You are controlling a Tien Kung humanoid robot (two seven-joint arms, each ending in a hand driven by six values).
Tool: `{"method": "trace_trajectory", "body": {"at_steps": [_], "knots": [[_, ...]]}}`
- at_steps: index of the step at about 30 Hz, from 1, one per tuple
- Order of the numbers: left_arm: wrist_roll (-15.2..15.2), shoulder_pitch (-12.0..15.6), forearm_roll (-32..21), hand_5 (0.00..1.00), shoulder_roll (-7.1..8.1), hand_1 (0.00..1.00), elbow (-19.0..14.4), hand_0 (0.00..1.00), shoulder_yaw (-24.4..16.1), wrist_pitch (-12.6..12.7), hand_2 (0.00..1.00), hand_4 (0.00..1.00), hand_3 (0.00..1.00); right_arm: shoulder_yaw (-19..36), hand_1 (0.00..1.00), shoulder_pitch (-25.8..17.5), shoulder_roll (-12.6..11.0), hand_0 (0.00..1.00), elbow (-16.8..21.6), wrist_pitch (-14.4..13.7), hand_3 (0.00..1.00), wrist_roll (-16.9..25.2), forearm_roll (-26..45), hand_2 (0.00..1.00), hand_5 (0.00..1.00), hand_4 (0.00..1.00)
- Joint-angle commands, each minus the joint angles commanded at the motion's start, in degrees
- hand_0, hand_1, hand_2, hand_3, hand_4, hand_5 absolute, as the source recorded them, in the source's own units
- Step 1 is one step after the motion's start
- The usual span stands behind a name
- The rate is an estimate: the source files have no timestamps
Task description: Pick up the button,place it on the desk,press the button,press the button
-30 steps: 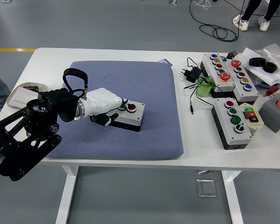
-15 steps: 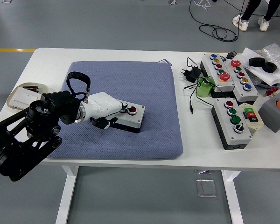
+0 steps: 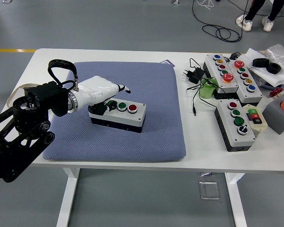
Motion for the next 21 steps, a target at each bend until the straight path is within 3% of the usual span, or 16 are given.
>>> {"method": "trace_trajectory", "body": {"at_steps": [2,3,8,9,14,15,16,20,21], "knots": [[0.88,0.52,-1.9,0.002,-0.21,0.012,1.14,0.126,-1.17,3.43,0.053,0.399,0.87,0.02,0.648,-0.05,0.0,0.662,0.0,0.01,0.606,-0.01,-0.1,0.717,0.246,0.397],[1.24,0.79,-3.82,0.692,-0.27,0.17,2.08,0.226,-1.81,5.47,0.203,0.769,0.86,0.12,0.648,-0.09,-0.02,0.661,0.0,0.05,0.605,-0.01,-0.32,0.717,0.246,0.397],[2.29,2.36,-13.63,0.692,-0.22,0.17,4.67,0.226,-4.69,15.72,0.203,0.769,0.86,0.21,0.648,-0.22,-0.09,0.661,0.0,0.07,0.605,0.11,-0.51,0.717,0.246,0.397],[2.65,2.77,-15.99,0.998,-0.34,0.38,5.26,0.414,-5.34,17.96,0.405,0.714,0.853,0.13,0.648,-0.16,-0.12,0.661,0.0,0.07,0.605,0.15,-0.39,0.717,0.245,0.396],[0.32,4.81,-27.91,0.998,-2.08,0.38,7.06,0.414,-7.12,29.75,0.405,0.714,0.853,0.07,0.648,0.11,-0.11,0.661,0.0,0.1,0.605,0.14,-0.33,0.717,0.245,0.396],[-0.32,5.26,-30.14,0.998,-2.51,0.581,7.25,0.548,-7.5,31.84,0.647,0.561,0.807,0.08,0.647,0.17,-0.09,0.661,0.0,0.11,0.605,0.11,-0.4,0.718,0.246,0.396],[-0.56,5.44,-32.75,0.998,-2.68,0.581,7.32,0.548,-7.65,33.58,0.647,0.561,0.807,0.08,0.647,0.18,-0.09,0.661,0.0,0.12,0.605,0.1,-0.43,0.718,0.246,0.396],[-7.15,6.98,-42.25,0.998,-3.29,0.581,9.43,0.548,-9.07,36.6,0.647,0.561,0.807,0.07,0.647,0.19,-0.05,0.661,0.0,0.2,0.605,0.01,-0.54,0.718,0.246,0.396],[-9.68,7.49,-44.86,0.998,-3.13,0.771,10.39,0.75,-9.78,36.44,0.807,0.468,0.846,0.1,0.647,0.16,-0.04,0.66,0.0,0.2,0.605,0.0,-0.61,0.718,0.246,0.397]]}}
